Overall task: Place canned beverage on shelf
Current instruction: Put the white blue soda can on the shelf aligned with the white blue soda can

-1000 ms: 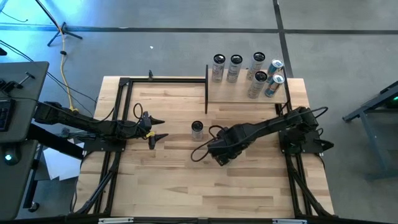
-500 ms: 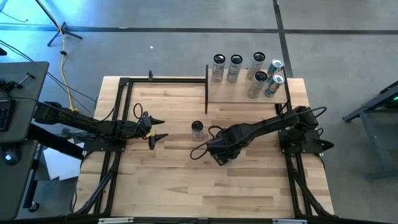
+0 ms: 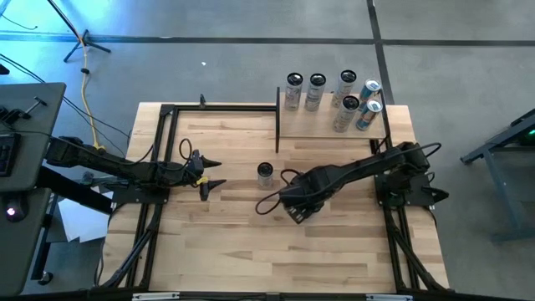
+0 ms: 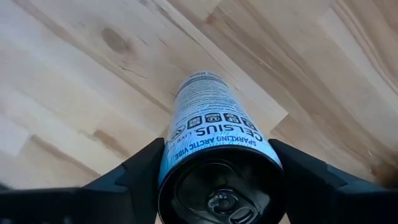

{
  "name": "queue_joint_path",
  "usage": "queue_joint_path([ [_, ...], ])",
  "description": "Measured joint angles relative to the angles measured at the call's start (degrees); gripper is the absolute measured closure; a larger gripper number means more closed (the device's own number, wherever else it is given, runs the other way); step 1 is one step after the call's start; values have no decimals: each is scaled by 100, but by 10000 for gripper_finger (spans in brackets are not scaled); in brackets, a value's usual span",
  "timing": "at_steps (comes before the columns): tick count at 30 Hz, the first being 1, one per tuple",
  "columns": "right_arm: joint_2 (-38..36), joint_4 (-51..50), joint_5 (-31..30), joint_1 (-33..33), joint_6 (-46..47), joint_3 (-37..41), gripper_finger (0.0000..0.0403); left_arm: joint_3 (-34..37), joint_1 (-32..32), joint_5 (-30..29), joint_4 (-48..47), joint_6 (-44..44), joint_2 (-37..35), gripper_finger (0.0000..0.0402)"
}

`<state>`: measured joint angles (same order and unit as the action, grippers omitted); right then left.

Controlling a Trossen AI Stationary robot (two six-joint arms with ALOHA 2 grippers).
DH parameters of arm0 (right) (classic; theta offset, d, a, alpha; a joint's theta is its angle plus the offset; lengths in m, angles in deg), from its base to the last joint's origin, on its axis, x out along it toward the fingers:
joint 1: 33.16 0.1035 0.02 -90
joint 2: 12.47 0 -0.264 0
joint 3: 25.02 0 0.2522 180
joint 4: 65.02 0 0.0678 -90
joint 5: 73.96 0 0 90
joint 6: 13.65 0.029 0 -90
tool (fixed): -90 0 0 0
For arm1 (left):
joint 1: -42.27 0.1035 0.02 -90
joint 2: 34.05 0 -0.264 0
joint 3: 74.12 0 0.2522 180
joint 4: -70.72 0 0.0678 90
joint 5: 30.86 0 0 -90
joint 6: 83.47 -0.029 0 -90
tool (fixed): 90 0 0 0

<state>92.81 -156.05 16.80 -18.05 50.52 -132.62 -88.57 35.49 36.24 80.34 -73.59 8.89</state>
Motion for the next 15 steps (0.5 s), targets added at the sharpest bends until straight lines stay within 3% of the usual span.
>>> queue_joint_path([
  [8,-606,-55,-128,-131,16,0,162,0,2,1,1,-1,0,96],
  [15,-1026,-317,-153,-825,-597,-114,162,0,2,2,0,-1,0,96],
])
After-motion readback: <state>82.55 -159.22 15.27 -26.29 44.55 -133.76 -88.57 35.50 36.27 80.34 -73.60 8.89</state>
